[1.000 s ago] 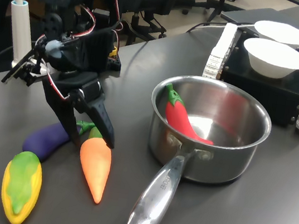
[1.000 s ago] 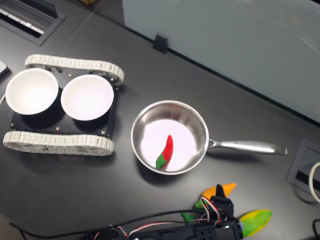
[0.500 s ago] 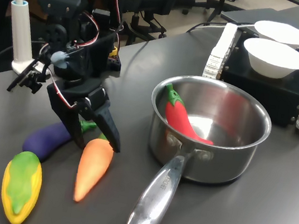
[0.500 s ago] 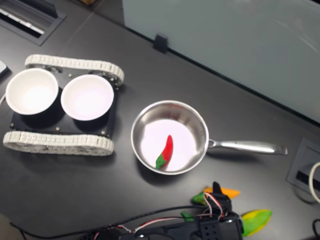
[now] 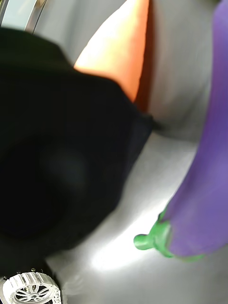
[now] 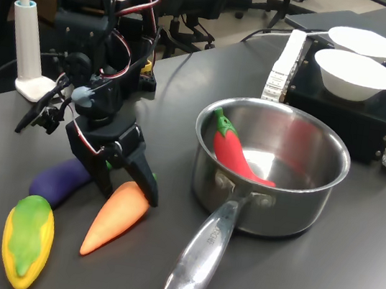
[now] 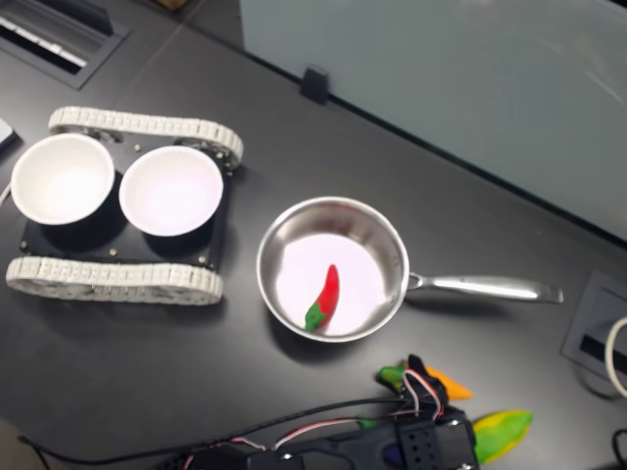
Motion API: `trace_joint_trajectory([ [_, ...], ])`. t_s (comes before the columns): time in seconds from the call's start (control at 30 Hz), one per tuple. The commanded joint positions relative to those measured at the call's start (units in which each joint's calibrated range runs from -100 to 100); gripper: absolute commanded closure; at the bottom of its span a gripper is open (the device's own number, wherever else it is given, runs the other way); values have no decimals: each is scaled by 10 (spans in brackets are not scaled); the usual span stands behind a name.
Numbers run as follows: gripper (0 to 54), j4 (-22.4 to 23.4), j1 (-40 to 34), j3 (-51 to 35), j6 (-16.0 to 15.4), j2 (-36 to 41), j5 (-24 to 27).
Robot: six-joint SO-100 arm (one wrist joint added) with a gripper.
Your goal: Pick up the carrot and place them in the pan
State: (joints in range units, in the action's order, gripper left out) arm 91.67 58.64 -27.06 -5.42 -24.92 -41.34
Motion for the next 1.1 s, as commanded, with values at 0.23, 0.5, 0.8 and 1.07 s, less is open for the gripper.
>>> trace_joint_trajectory([
  [0.23, 248, -2, 20, -93, 8, -27, 23],
  [0.5, 334, -1, 12, -104, 27, -50, 23],
  [0.8, 502, -2, 8, -96, 33, -49, 17],
  [1.07, 534, -19, 17, -62, 26, -14, 23],
])
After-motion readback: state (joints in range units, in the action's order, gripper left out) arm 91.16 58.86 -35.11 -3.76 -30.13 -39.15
